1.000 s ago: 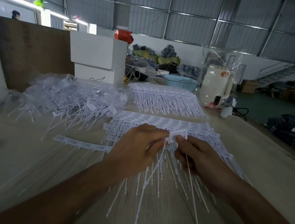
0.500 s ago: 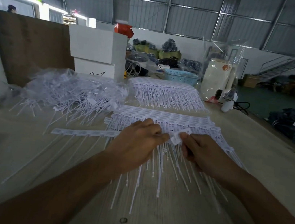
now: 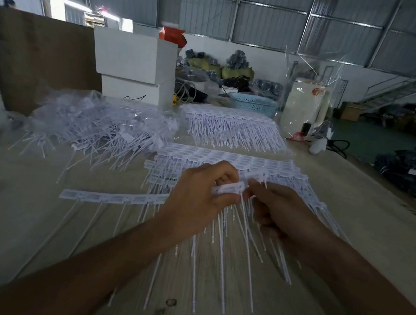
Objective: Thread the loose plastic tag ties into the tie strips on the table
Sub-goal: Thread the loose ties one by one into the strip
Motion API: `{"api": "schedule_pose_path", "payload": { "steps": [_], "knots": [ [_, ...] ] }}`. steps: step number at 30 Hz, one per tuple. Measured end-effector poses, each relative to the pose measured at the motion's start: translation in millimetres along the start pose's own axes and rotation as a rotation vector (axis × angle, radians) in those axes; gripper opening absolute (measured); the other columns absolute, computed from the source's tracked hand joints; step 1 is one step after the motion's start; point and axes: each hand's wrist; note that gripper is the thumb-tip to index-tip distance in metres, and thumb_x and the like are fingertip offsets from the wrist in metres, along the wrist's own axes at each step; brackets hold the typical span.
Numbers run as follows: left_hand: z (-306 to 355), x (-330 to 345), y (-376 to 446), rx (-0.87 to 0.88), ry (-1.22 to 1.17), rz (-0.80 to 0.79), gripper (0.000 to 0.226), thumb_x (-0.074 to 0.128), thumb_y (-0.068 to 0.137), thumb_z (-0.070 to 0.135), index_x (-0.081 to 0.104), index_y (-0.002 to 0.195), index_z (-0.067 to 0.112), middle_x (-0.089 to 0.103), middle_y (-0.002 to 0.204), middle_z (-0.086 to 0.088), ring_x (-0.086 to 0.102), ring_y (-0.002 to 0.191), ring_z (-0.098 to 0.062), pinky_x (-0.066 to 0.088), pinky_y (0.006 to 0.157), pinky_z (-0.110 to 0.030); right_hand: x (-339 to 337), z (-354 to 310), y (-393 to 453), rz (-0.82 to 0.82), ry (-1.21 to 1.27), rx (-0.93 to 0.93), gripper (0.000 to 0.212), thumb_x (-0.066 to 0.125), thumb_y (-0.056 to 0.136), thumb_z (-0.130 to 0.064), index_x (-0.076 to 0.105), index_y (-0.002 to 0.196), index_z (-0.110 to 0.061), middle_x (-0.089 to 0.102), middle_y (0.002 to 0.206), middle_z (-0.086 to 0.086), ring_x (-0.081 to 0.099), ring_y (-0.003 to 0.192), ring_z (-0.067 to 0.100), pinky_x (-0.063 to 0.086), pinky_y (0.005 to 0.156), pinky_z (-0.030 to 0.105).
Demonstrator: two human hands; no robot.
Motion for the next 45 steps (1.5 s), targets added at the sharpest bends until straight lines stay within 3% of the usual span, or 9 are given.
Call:
{"api": "schedule_pose_path", "payload": {
  "steps": [4,8,13,19,25,31,36,42,45],
  "knots": [
    [3,2,-1,0.030,-0.015,-0.032,0.025,0.084,0.076,0.022,0.066,0.091,0.014,0.069,0.082,0.008,0.064,0.080,-0.007,0.048,0.069,-0.021,6,-1,-3,-0.075,0.034,0.010,0.040,0.065,0.092,-0.046,0.059,0.057,-0.027,0.033,0.054,-0.007,0.029,0.044,0.006,0.021,0.041,0.020],
    [-4,-8,4,0.027,-0.041,-0.124,0.020,0.073,0.090,0.025,0.067,0.106,0.015,0.072,0.094,0.008,0.066,0.090,-0.001,0.050,0.078,-0.015,0,-2,1,-0.004,0.114,0.002,0.034,0.064,0.094,-0.037,0.068,0.068,-0.015,0.032,0.053,-0.005,0.029,0.042,0.005,0.024,0.037,0.019],
    [-19,-19,4,-0.018,0.155,-0.239,0.035,0.070,0.091,0.020,0.061,0.125,0.024,0.070,0.109,0.007,0.065,0.100,-0.012,0.055,0.084,-0.039,-5,3,8,0.091,0.138,0.048,0.036,0.062,0.095,-0.040,0.070,0.082,-0.007,0.028,0.058,-0.002,0.026,0.043,0.007,0.024,0.035,0.020],
    [-13,-16,0,0.033,0.323,-0.136,0.021,0.066,0.087,0.038,0.065,0.107,0.031,0.068,0.098,0.011,0.060,0.091,-0.012,0.052,0.076,-0.039,1,4,7,0.017,0.089,0.069,0.037,0.069,0.089,-0.046,0.073,0.077,-0.012,0.027,0.057,-0.004,0.026,0.045,0.009,0.024,0.036,0.020],
    [-16,-19,0,0.080,0.338,-0.123,0.026,0.060,0.092,0.038,0.069,0.111,0.024,0.070,0.104,0.006,0.059,0.100,-0.018,0.051,0.080,-0.040,4,4,4,0.007,-0.008,-0.048,0.034,0.063,0.096,-0.037,0.068,0.073,-0.013,0.031,0.049,-0.006,0.029,0.040,0.007,0.028,0.038,0.020],
    [-22,-19,2,0.071,0.242,-0.191,0.027,0.053,0.099,0.036,0.073,0.105,0.019,0.072,0.098,0.004,0.064,0.090,-0.020,0.052,0.076,-0.042,4,4,3,0.012,-0.156,-0.193,0.034,0.060,0.097,-0.036,0.068,0.072,-0.015,0.034,0.046,-0.005,0.029,0.041,0.010,0.027,0.043,0.022],
    [-23,-16,1,0.030,0.119,-0.149,0.013,0.064,0.098,0.022,0.075,0.096,0.016,0.073,0.087,0.006,0.066,0.079,-0.012,0.053,0.069,-0.039,3,4,1,-0.016,-0.171,-0.226,0.033,0.059,0.097,-0.037,0.067,0.072,-0.016,0.034,0.048,-0.005,0.029,0.042,0.010,0.027,0.043,0.023],
    [-19,-16,0,-0.076,-0.016,-0.186,0.021,0.063,0.097,0.015,0.075,0.080,0.011,0.072,0.076,0.001,0.067,0.069,-0.017,0.052,0.071,-0.036,1,3,2,0.020,-0.377,-0.387,0.038,0.062,0.097,-0.028,0.051,0.072,-0.002,0.035,0.054,-0.011,0.033,0.048,0.005,0.029,0.048,0.019],
    [-16,-17,0,-0.094,-0.076,-0.158,0.016,0.065,0.095,0.012,0.076,0.084,0.007,0.073,0.076,-0.003,0.068,0.068,-0.014,0.053,0.071,-0.034,3,5,3,0.061,-0.414,-0.423,0.040,0.061,0.097,-0.029,0.054,0.077,0.005,0.038,0.057,-0.008,0.035,0.049,0.002,0.029,0.049,0.015]
  ]
}}
Point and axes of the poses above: each hand's wrist, its own y-axis towards the middle knuckle, its own x-axis out of the palm, z = x × y
